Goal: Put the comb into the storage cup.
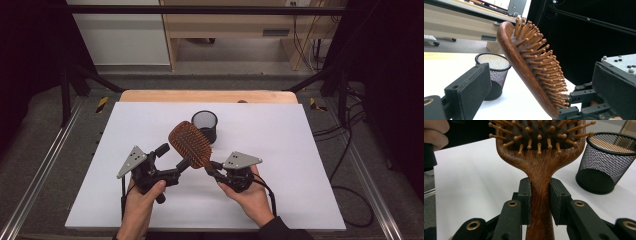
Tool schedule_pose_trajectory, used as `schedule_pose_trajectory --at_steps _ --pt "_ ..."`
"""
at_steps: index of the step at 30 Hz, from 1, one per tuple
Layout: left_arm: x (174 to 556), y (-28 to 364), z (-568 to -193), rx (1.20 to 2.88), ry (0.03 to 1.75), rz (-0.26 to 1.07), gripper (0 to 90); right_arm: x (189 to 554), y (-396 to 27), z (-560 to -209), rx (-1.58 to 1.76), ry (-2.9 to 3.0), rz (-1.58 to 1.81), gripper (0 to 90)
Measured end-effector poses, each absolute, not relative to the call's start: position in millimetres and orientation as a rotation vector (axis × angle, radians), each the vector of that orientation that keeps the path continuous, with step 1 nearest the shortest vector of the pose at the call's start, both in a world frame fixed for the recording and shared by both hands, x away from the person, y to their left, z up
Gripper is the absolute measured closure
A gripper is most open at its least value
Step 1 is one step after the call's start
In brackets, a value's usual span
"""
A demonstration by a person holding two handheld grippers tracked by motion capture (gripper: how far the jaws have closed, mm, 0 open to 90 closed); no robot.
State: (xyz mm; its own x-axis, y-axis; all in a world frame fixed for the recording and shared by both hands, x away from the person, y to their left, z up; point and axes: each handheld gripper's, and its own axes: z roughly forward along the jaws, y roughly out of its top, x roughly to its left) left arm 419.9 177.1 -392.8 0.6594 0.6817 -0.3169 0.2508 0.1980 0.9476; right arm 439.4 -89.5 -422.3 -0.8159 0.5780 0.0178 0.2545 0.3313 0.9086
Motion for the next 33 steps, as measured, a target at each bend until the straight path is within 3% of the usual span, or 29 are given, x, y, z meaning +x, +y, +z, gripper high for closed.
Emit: schedule_pose_trajectory --at_steps 18,33 --pt "423 185 -393 1.304 0.899 0.280 4.1 431 -76 -423 0.655 2.302 1.461 73.0" --pt "425 194 -392 1.252 0.964 0.253 18.9 423 -61 -426 0.583 2.318 1.430 73.0"
